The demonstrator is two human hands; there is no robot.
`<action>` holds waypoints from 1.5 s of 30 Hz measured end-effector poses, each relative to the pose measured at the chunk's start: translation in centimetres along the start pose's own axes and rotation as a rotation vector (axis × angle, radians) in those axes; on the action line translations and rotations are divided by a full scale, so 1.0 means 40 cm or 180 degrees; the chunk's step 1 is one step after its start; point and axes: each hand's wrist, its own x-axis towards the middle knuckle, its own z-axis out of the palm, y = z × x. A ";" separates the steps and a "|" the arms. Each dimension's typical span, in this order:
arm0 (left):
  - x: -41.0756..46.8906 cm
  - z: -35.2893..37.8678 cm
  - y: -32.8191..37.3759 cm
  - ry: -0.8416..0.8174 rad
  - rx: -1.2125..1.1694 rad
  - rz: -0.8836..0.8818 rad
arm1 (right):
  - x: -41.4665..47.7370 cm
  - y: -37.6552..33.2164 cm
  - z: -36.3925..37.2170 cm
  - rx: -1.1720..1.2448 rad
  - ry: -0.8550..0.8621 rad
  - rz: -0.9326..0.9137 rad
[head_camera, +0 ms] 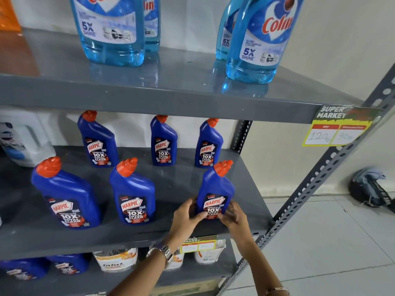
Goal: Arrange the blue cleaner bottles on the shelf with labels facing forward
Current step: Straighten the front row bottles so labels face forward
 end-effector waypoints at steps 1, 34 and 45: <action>0.002 0.008 0.002 0.0012 0.0004 0.0000 | -0.002 -0.002 -0.004 0.0011 -0.0004 -0.0002; -0.105 -0.351 -0.046 0.0917 -0.0337 -0.0013 | -0.034 -0.113 0.335 -0.0225 -0.0801 -0.0634; -0.100 -0.291 -0.035 0.0923 -0.0391 0.0161 | -0.056 -0.108 0.294 -0.0155 -0.0707 -0.0502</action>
